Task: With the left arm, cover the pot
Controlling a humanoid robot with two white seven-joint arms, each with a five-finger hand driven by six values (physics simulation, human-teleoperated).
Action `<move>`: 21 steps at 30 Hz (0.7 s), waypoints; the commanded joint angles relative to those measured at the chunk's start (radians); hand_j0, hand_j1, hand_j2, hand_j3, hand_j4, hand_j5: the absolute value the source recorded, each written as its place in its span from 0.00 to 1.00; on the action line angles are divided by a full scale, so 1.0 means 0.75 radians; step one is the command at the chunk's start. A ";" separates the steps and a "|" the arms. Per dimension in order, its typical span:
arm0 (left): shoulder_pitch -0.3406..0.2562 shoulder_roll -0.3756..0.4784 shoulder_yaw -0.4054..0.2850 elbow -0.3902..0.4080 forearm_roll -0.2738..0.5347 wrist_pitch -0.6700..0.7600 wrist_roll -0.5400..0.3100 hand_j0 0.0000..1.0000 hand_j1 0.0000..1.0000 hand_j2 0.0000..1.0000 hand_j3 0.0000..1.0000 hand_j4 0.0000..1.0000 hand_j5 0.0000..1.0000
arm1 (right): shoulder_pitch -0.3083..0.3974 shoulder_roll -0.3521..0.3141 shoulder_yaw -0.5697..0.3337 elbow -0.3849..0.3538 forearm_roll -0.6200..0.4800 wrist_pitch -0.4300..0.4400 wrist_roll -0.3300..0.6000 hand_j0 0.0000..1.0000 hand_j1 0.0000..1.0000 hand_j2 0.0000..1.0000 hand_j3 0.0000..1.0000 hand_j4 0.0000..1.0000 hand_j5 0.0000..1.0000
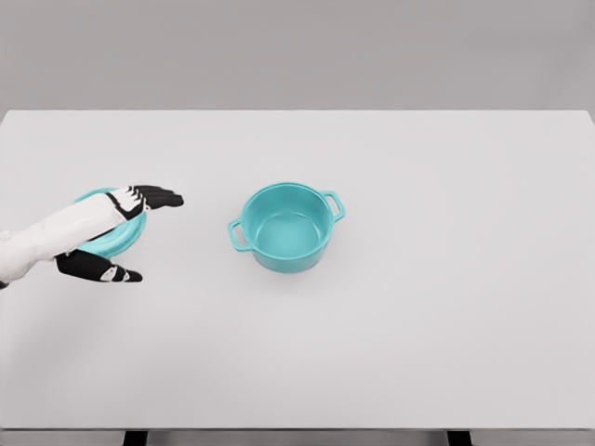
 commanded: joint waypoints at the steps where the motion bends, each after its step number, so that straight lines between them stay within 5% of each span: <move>1: 0.000 0.003 -0.004 0.005 0.009 0.001 0.001 1.00 1.00 1.00 1.00 1.00 1.00 | 0.000 0.000 -0.004 0.005 -0.012 -0.001 0.029 1.00 1.00 1.00 1.00 1.00 1.00; 5: -0.106 -0.020 0.047 0.101 0.058 0.001 0.001 1.00 1.00 1.00 1.00 1.00 1.00 | 0.022 0.000 -0.004 0.009 -0.004 0.001 0.019 1.00 1.00 1.00 1.00 1.00 1.00; 6: -0.127 -0.024 0.041 0.121 0.160 0.001 0.001 1.00 1.00 1.00 1.00 1.00 1.00 | 0.022 0.000 -0.002 0.007 -0.004 0.001 0.019 1.00 1.00 1.00 1.00 1.00 1.00; 8: -0.125 -0.026 0.013 0.119 0.285 0.001 0.001 1.00 1.00 1.00 1.00 1.00 1.00 | 0.022 0.000 -0.011 0.013 -0.004 0.001 0.019 1.00 1.00 1.00 1.00 1.00 1.00; 13: -0.127 -0.087 -0.030 0.180 0.340 0.001 0.021 1.00 1.00 1.00 1.00 1.00 1.00 | 0.022 0.000 -0.011 0.013 -0.004 0.001 0.019 1.00 1.00 1.00 1.00 1.00 1.00; 15: -0.121 -0.134 -0.020 0.170 0.496 0.001 0.019 1.00 1.00 1.00 1.00 1.00 1.00 | 0.020 0.000 -0.009 0.013 -0.004 0.001 0.019 1.00 1.00 1.00 1.00 1.00 1.00; 21: -0.076 -0.134 -0.051 0.295 0.512 0.001 0.013 1.00 1.00 1.00 1.00 1.00 1.00 | 0.022 0.000 -0.009 0.013 -0.004 0.001 0.019 1.00 1.00 1.00 1.00 1.00 1.00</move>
